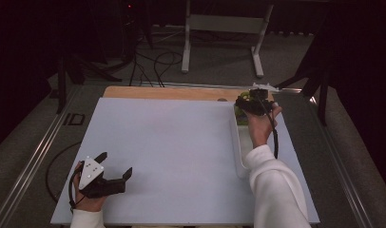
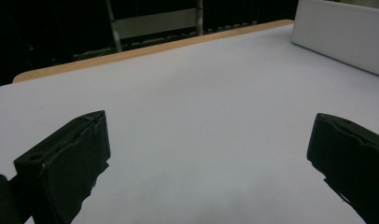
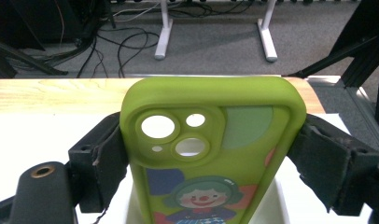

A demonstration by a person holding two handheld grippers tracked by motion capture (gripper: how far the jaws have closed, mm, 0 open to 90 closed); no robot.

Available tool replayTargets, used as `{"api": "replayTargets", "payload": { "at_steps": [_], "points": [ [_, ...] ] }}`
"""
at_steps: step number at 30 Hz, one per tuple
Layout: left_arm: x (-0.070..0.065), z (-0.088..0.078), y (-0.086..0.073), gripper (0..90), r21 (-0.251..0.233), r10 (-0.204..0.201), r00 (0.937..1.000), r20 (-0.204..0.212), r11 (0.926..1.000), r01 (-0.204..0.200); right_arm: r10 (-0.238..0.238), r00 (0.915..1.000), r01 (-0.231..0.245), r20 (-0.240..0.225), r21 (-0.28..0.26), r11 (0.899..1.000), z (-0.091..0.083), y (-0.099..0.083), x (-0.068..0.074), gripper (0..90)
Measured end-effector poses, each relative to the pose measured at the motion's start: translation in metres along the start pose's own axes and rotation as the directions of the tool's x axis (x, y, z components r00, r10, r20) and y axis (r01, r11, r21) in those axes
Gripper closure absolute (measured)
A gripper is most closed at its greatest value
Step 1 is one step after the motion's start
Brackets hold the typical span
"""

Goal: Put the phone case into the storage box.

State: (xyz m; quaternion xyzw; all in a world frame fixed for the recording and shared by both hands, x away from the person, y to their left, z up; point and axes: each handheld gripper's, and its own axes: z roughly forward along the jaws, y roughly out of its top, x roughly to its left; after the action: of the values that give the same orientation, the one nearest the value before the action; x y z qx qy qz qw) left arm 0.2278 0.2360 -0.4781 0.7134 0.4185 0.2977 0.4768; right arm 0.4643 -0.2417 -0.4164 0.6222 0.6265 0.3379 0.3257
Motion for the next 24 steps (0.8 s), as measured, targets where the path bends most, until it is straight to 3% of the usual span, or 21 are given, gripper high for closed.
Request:
{"api": "replayTargets", "payload": {
  "at_steps": [24],
  "points": [
    [0.001,-0.001,0.0,0.0,0.0,-0.003,1.0,0.001,1.0,0.003,-0.009,0.9998,0.008,0.02,0.03,1.0,0.013,-0.009,0.002,16.0]
  ]
}}
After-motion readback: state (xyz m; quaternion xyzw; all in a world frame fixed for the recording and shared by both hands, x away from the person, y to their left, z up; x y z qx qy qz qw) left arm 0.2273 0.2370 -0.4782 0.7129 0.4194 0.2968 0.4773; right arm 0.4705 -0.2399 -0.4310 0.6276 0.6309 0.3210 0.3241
